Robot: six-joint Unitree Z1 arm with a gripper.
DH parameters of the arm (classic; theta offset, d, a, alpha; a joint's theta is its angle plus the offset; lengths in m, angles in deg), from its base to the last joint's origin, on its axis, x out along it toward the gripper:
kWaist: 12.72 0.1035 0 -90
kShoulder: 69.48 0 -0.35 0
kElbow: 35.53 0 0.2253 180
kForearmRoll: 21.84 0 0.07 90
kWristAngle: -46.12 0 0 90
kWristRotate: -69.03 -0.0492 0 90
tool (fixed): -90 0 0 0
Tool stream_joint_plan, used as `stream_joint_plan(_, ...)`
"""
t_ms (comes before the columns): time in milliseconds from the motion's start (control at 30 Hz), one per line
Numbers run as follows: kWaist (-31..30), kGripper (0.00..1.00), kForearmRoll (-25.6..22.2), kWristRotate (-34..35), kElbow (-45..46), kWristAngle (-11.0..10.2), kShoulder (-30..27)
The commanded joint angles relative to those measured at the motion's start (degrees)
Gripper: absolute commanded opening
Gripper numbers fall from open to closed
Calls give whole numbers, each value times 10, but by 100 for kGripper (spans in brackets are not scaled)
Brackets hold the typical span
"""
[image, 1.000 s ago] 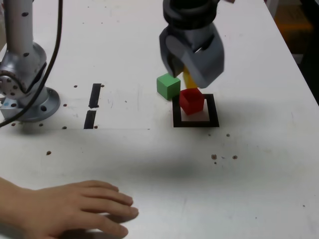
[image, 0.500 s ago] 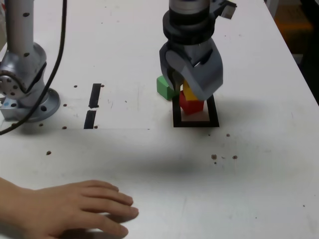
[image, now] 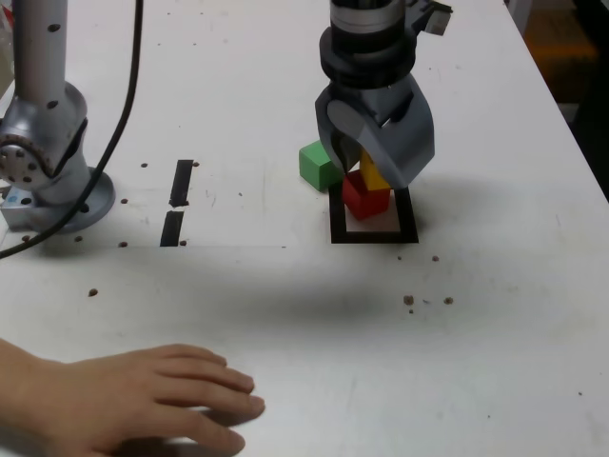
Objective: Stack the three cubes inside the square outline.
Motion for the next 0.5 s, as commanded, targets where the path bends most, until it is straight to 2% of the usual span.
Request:
stream_joint_plan(0, 2, 12, -2, 1, 2, -2, 1)
stream_joint_plan(467, 2, 14, -35, 0, 3, -1, -11)
